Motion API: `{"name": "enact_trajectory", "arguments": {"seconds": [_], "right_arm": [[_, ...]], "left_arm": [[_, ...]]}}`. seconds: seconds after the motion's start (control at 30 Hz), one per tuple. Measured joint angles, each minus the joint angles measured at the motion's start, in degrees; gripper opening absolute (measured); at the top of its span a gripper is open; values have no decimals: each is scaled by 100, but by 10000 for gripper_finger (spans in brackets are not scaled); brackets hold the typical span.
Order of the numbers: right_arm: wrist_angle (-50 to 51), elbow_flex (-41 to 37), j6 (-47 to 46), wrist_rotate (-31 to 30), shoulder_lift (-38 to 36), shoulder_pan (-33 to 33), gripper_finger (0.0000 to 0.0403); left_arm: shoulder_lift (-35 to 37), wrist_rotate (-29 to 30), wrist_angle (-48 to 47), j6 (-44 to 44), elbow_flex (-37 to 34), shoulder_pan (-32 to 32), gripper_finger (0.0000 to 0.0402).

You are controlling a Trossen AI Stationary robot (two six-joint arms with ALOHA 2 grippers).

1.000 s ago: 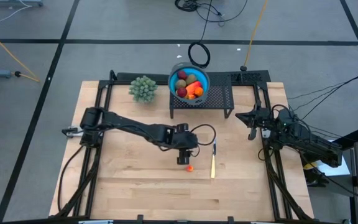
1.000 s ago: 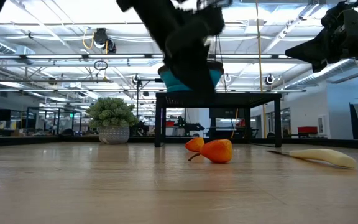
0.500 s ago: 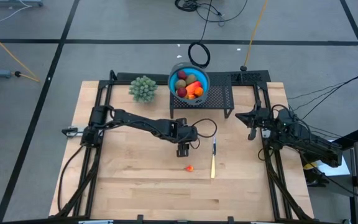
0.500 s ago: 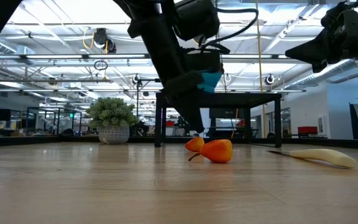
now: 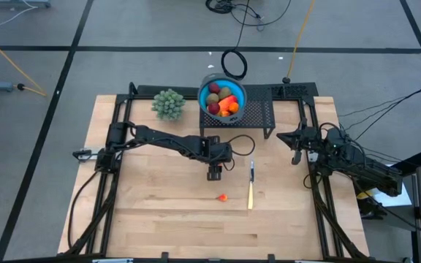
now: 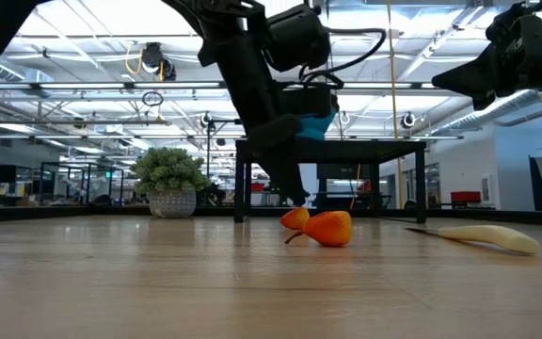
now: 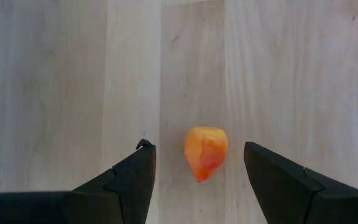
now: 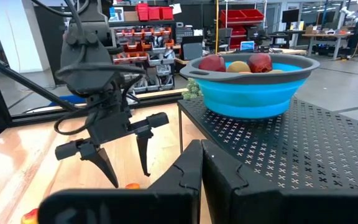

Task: Pick & Place Fruit
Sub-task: Put the orange peach into the blue strainer bowl on the shelf

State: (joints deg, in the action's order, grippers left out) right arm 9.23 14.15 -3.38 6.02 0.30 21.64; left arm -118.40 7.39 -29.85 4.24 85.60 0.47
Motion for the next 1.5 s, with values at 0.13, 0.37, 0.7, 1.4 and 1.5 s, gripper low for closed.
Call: {"name": "enact_trajectory", "arguments": {"seconds": [0.13, 0.37, 0.7, 1.4, 1.5], "right_arm": [[2, 0, 0, 0, 0, 0, 0], [2, 0, 0, 0, 0, 0, 0], [1, -1, 0, 0, 0, 0, 0], [-3, -2, 0, 0, -2, -2, 0], [-2, -1, 0, 0, -2, -2, 0]], "left_arm": [[5, -8, 3, 1, 0, -2, 243], [-58, -14, -8, 1, -1, -17, 243], [-56, -4, 318, 1, -151, -20, 243], [-379, 20, 431, -78, -142, -17, 243], [-381, 24, 431, -85, -142, -17, 243]]}}
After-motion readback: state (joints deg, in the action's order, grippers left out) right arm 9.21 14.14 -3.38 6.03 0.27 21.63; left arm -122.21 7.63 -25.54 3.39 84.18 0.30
